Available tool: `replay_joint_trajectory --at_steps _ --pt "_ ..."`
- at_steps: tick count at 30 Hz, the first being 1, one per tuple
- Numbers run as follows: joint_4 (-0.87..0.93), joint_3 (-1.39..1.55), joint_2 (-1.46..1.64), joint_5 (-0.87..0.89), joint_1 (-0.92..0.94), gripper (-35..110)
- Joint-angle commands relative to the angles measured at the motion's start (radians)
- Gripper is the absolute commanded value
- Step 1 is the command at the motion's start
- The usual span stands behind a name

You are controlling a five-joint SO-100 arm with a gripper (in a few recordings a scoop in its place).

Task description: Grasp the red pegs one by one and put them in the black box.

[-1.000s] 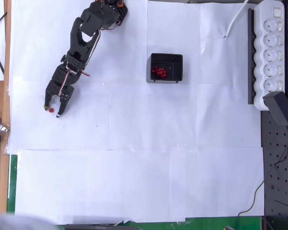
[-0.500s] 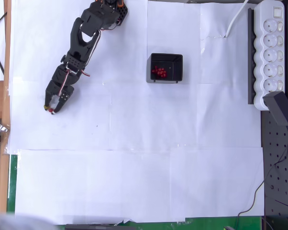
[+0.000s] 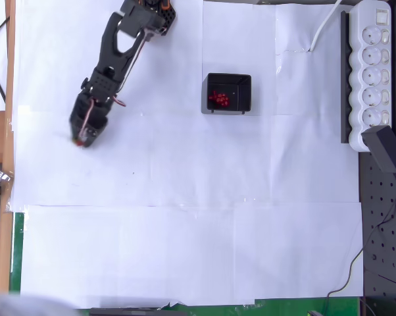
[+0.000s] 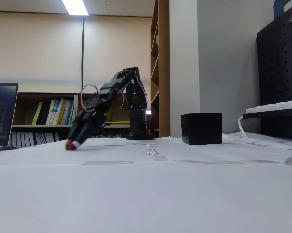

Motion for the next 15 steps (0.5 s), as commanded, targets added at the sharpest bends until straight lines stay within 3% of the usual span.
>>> replay_joint_trajectory --at_steps 1,4,6,11,15 --pt "0.658 0.281 -0.293 -0.074 -0.123 0" --pt "0.931 0.439 -0.387 -0.158 -0.313 0" --pt "0.986 0.486 -0.443 -0.253 -0.466 0" --pt "1.008 0.482 -0.517 -0.407 -0.844 0" --pt "0.868 0.345 -0.505 -0.514 -1.037 0"
